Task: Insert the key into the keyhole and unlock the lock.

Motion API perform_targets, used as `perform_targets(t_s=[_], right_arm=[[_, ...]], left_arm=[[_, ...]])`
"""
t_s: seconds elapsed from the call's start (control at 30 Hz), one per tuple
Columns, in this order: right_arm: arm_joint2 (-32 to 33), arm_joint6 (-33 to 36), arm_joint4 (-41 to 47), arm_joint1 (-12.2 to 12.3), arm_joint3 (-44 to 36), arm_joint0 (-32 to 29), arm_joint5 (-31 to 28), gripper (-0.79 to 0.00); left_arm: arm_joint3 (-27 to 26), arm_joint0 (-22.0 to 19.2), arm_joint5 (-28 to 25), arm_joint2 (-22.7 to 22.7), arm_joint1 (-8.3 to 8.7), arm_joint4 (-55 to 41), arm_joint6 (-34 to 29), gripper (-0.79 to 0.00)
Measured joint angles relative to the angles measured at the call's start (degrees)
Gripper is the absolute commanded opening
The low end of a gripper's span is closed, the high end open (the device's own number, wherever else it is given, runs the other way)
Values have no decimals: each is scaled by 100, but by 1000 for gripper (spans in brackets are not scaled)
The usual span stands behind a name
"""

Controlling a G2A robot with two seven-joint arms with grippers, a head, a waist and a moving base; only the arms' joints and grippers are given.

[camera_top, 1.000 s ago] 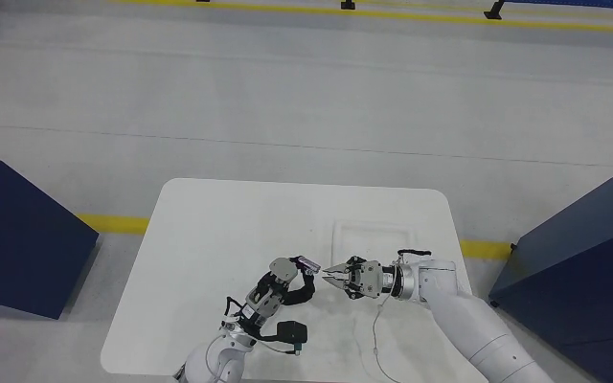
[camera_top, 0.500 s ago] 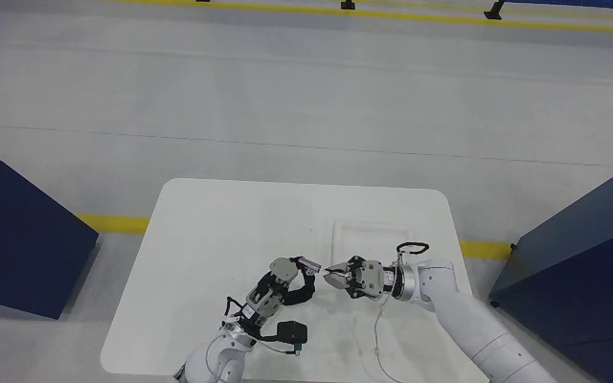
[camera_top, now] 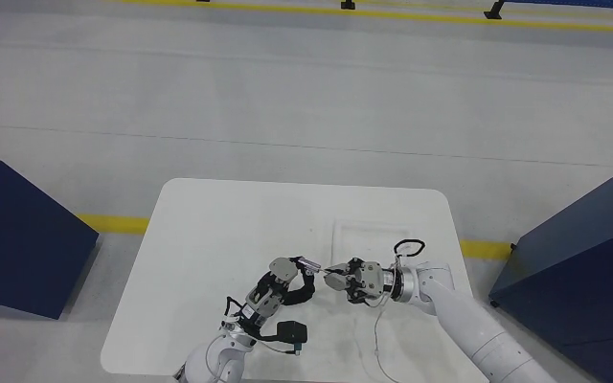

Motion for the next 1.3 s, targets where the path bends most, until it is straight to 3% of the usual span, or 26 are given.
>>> perform_targets(t_s=[0.5, 1.3], right_arm=[[-714, 1, 766, 137, 176, 336, -2, -785], [-1034, 2, 1181, 303, 132, 475, -2, -785]], left_arm=[[0, 0, 0, 0, 0, 0, 0, -785], [-85, 31, 23, -49, 11, 225, -18, -785]])
